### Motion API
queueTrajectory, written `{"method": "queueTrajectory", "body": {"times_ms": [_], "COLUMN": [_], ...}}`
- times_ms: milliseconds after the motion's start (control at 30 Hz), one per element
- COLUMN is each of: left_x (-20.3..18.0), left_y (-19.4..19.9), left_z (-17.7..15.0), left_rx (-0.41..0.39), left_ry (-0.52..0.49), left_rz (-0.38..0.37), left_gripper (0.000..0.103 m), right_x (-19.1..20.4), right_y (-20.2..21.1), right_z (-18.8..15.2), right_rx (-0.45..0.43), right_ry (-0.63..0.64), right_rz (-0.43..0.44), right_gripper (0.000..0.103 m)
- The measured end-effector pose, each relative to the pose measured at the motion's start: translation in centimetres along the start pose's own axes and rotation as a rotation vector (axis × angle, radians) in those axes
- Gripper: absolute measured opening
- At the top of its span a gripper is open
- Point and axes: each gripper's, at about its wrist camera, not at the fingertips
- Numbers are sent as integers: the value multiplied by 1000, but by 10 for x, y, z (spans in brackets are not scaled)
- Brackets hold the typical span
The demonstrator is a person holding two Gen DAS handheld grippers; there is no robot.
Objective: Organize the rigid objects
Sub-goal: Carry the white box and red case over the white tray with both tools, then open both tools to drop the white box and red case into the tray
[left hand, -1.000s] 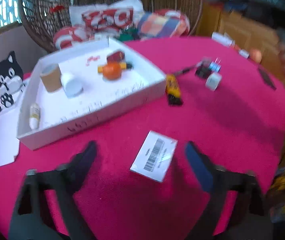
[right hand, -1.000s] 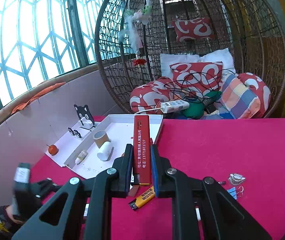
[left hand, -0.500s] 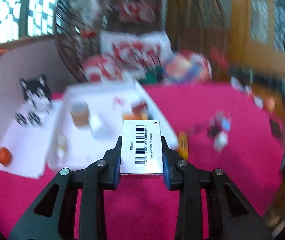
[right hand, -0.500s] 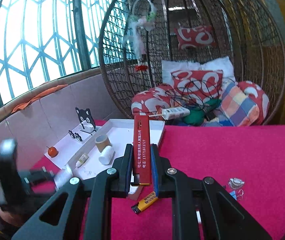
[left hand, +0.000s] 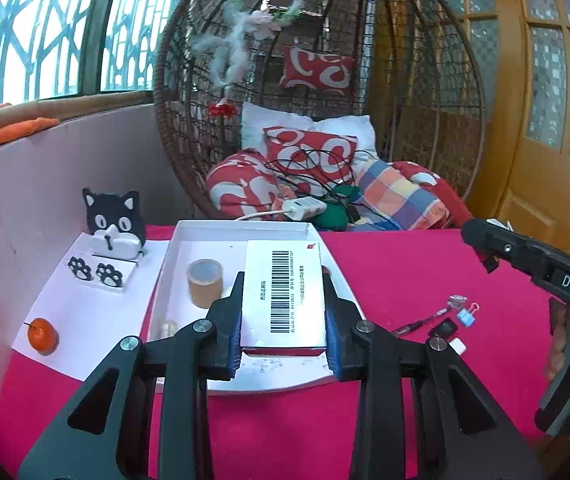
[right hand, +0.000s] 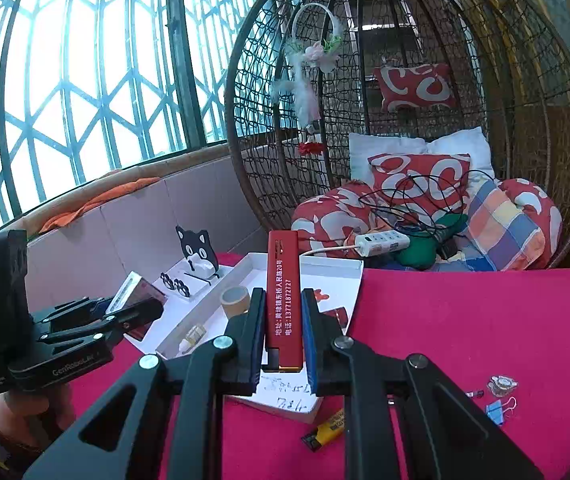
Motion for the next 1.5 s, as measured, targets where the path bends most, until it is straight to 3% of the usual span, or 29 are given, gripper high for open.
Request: {"method": "queueTrajectory", "body": {"times_ms": [400, 567, 700, 933, 1400, 1500], "left_x": [39, 57, 65, 70, 72, 73], "left_y": [-25, -58, -102, -176, -204, -203], "left_z": [28, 46, 54, 38, 24, 24], "left_rx": [0, 29, 96, 237, 281, 274], "left_ry": [92, 148, 184, 195, 204, 208], "left_rz": [-14, -53, -67, -1, 25, 43], "left_gripper": [32, 32, 32, 32, 32, 43], "right_x": [9, 11, 8, -2, 7, 10], "right_y": [-35, -67, -104, -163, -185, -184], "right_z": [21, 25, 19, -13, -36, -37], "right_rx": [46, 95, 171, 297, 338, 328], "right_ry": [-24, -48, -78, -131, -115, -94], "right_rz": [24, 18, 0, -61, -100, -109], "right_gripper": [15, 15, 15, 15, 16, 17]}}
Point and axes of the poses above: each gripper's, at about its wrist camera, not at the fingertips, and y roughly against the way its jaws point, x to its left, z to its top, and after that the axes turned 9 degrees about -y, right-handed
